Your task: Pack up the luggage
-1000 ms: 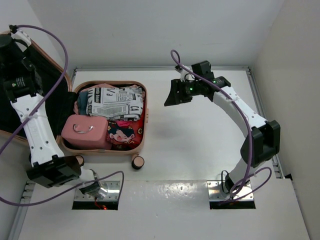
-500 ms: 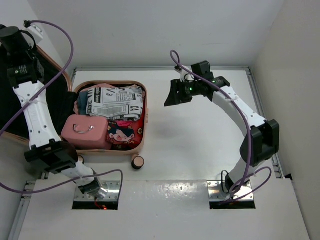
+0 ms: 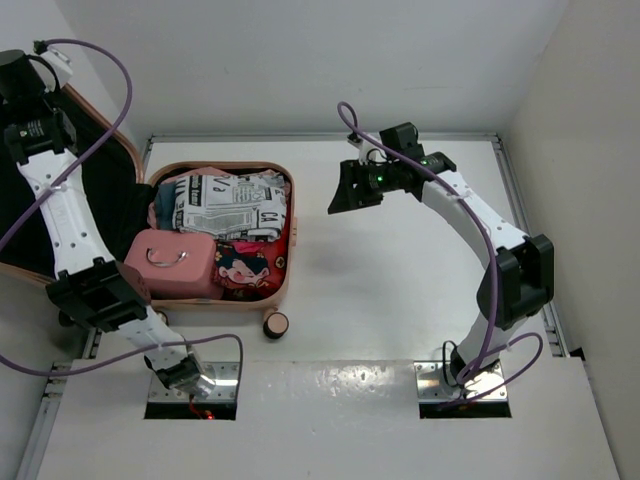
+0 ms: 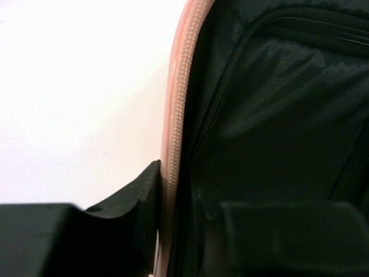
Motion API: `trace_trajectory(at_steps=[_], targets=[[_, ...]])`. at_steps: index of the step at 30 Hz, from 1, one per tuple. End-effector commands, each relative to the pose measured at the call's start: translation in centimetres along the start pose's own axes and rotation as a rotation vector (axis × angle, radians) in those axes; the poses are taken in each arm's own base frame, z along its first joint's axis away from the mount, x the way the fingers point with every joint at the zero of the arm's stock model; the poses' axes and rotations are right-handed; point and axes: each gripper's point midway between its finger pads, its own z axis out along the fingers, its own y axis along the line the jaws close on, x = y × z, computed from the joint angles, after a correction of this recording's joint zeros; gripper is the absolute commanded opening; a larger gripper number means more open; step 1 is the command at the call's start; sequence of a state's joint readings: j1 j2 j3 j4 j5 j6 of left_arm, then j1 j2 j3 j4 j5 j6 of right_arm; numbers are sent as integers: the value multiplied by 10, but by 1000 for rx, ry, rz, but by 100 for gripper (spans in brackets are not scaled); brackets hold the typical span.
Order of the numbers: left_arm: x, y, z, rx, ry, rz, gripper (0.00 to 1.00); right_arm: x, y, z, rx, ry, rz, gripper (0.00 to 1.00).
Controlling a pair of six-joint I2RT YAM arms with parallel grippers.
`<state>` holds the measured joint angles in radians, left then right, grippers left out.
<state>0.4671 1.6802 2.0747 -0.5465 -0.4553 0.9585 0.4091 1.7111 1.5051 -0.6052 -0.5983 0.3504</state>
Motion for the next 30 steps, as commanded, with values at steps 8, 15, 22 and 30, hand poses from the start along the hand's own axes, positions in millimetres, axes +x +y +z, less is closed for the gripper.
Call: trace_trajectory(at_steps=[8,15,22,30], targets=[[-162,-36,-144,96,-458,0,20,-11,8,-13,-7,-47,-56,58],[-283,-149,-325,365,-845,19,87,3,0,-23,18,-44,-42,58],[-342,-137,-502,480,-1147,-264,99,13,-28,-32,73,-46,40,58],[-276,-62,-384,428,-775,-663,94,29,-26,-31,56,-17,55,58]])
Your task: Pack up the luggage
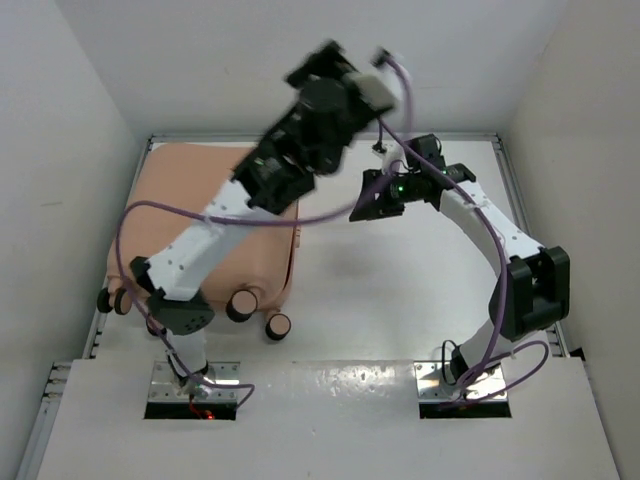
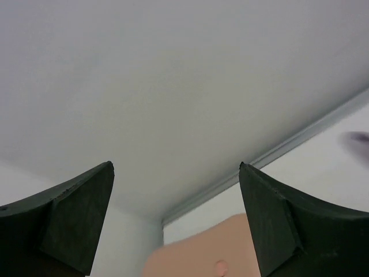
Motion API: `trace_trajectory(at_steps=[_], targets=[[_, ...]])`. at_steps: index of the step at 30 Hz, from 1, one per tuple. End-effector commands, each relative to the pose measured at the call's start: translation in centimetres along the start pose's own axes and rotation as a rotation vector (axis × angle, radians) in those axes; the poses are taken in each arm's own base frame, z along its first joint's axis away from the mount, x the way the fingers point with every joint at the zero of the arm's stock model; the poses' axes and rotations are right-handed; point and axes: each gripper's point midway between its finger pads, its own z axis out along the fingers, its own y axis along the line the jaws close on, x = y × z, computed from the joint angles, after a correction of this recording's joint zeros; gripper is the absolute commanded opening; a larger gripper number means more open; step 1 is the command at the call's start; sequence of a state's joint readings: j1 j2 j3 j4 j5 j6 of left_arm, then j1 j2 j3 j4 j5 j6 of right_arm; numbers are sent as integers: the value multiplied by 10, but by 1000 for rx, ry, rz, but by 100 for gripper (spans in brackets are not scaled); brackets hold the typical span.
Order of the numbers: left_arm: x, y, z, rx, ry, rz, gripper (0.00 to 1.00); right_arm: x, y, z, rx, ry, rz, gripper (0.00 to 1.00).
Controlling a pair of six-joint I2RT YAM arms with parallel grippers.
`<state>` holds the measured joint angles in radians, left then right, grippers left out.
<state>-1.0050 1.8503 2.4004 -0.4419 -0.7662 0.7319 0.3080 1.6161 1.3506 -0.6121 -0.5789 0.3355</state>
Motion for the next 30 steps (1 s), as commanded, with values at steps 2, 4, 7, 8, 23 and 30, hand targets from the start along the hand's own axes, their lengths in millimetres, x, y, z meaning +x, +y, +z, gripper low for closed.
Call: trace_trajectory(at_steps=[2,4,7,8,23,30], targets=[[95,187,-58,-395,162,-357,91,13,15,-1,-32,14,-51,57],[149,229,-83,-519,264,-326,91,21,17,2,-26,29,-85,57],[225,221,-123,-479,436,-239,90,30,23,8,-8,24,-149,57],[236,215,-131,-437,446,-231,87,30,24,5,6,10,-170,57],[430,124,-248,-299,951,-391,75,140,65,-17,-148,40,-806,46],[497,142,-265,-310,1085,-560,75,154,72,-18,-160,85,-906,44]])
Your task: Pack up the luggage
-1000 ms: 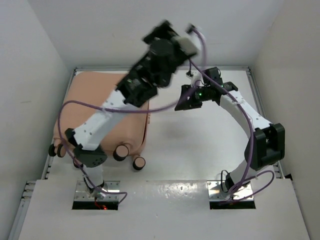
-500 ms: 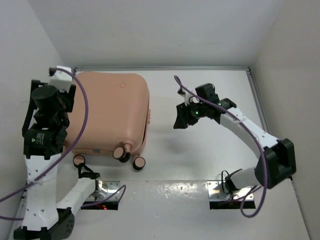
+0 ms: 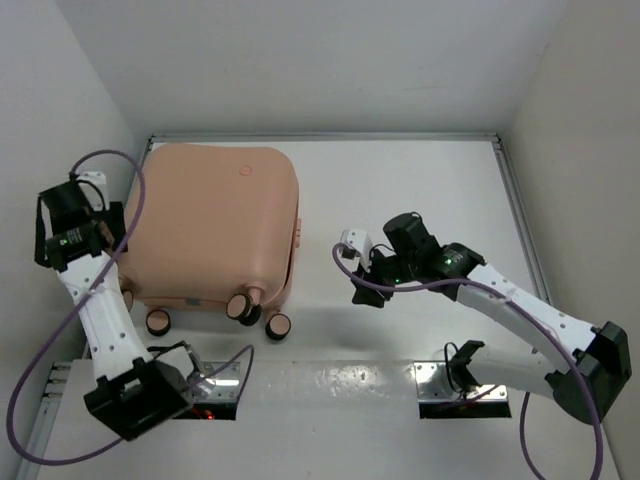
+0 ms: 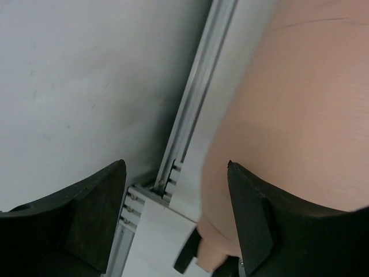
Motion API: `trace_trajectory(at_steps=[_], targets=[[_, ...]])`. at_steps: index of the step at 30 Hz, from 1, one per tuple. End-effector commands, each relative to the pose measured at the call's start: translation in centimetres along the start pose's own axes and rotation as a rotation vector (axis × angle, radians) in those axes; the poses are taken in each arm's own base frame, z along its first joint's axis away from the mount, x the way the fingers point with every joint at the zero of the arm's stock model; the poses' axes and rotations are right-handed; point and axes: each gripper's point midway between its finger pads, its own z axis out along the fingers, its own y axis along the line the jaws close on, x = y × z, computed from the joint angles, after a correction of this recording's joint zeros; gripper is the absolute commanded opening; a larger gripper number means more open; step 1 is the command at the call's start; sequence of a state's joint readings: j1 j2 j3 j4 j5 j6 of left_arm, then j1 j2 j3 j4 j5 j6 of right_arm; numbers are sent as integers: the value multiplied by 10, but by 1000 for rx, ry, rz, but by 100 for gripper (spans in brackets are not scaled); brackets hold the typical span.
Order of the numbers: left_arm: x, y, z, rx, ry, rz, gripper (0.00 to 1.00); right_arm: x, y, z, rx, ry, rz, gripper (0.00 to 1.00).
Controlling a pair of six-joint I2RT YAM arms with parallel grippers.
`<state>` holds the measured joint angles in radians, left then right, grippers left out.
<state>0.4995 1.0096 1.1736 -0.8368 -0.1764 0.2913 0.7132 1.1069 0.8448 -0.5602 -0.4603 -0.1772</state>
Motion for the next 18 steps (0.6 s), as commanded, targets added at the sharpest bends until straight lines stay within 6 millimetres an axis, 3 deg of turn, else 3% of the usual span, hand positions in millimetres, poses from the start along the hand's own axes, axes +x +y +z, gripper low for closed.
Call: trace_trajectory(at_steps=[1,5,7,9,11,12,15,16,18], targets=[[0,8,21,90,25,-68,75,-9,1,0,11,-6,-130,44],[4,25,42,119,65,-69,69,-10,2,7,6,16,-169,44],[10,18,50,174,87,-7,65,-12,4,8,0,15,-178,44],[22,14,58,196,111,25,64,-16,6,8,-12,7,-184,44],[46,4,69,248,156,51,60,-17,11,8,-29,-3,-201,44],[57,2,71,263,172,51,58,-9,14,11,-36,8,-203,44],[89,-32,72,445,220,74,54,-17,22,10,-28,-56,-270,44],[100,-42,70,516,243,91,52,-10,33,13,-41,-49,-300,44],[119,-74,58,676,284,47,50,-9,34,16,-28,-51,-332,44]])
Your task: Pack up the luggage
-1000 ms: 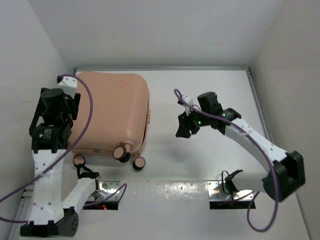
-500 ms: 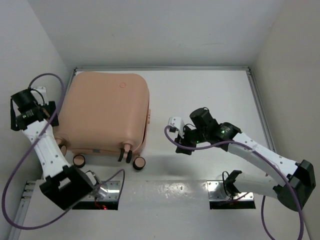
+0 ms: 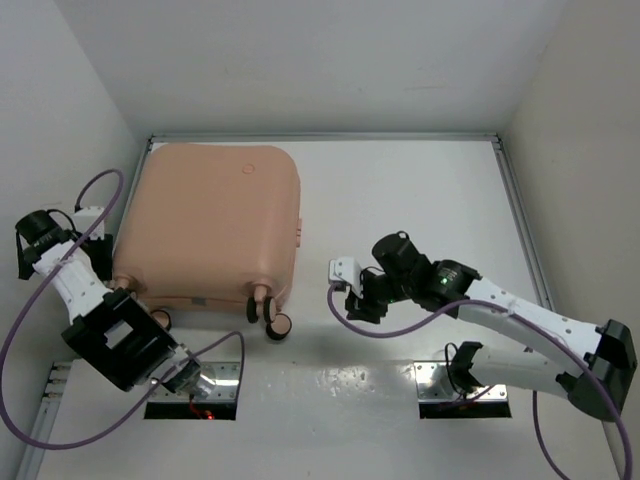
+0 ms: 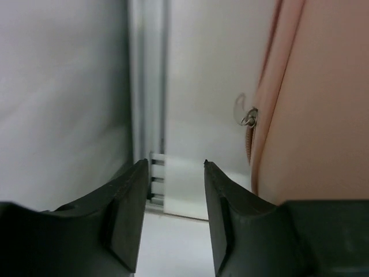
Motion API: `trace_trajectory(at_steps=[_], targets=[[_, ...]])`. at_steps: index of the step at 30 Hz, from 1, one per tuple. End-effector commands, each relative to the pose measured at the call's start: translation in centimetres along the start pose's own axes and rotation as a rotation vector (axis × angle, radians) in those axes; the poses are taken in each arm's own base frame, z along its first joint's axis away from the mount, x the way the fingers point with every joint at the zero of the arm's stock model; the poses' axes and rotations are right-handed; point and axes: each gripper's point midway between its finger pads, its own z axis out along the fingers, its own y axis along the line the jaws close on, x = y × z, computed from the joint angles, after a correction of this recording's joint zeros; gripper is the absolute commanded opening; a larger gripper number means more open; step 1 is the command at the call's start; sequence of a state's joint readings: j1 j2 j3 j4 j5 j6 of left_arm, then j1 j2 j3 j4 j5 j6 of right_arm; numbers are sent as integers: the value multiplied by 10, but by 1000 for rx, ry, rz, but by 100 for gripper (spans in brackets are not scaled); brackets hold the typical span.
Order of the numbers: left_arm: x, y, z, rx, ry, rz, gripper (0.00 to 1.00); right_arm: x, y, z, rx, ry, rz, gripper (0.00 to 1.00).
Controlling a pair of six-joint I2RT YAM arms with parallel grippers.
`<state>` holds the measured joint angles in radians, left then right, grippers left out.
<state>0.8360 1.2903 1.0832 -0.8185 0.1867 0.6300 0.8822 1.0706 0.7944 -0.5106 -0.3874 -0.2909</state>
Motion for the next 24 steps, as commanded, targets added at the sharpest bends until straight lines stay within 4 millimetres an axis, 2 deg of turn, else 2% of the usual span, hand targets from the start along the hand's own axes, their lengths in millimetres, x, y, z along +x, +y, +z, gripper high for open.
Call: trace_trajectory(at_steps=[1,3,4,7,8,9,10,11,12,14,15,16,17,18,20,22,24], targets=[[32,-93,4,437,40,27,48,-12,6,5,20,-45,-115,44],[30,-115,2,503,35,73,48,-15,7,9,30,-50,-129,44],[24,-114,2,487,12,83,48,-15,11,10,26,-50,-142,44],[22,-127,-1,512,15,121,48,-17,30,17,-14,-66,-289,44],[21,-125,0,513,16,121,47,-8,45,26,-37,-51,-342,44],[21,-129,2,524,25,120,47,-2,47,31,-39,-37,-392,44],[23,-130,5,535,39,114,49,-4,47,40,-18,-42,-420,44],[22,-129,8,537,41,113,51,-1,44,40,-6,-31,-422,44],[18,-131,8,557,21,122,53,-9,42,48,13,-61,-443,44],[6,-136,9,588,2,141,54,-8,32,56,79,-36,-459,43],[-4,-134,8,594,-25,143,58,-23,28,63,115,-87,-472,43],[-10,-144,9,654,-33,138,58,-24,24,66,146,-82,-477,42],[-16,-155,9,679,-19,147,58,-17,21,74,160,-46,-478,42],[-21,-164,11,712,-14,152,58,-39,15,75,206,-127,-473,38],[-38,-182,10,731,-45,188,58,-52,3,79,277,-163,-449,31],[-46,-202,11,762,-67,238,58,-50,-6,85,325,-152,-427,27],[-56,-210,4,777,-104,191,58,-42,-12,87,358,-142,-409,22]])
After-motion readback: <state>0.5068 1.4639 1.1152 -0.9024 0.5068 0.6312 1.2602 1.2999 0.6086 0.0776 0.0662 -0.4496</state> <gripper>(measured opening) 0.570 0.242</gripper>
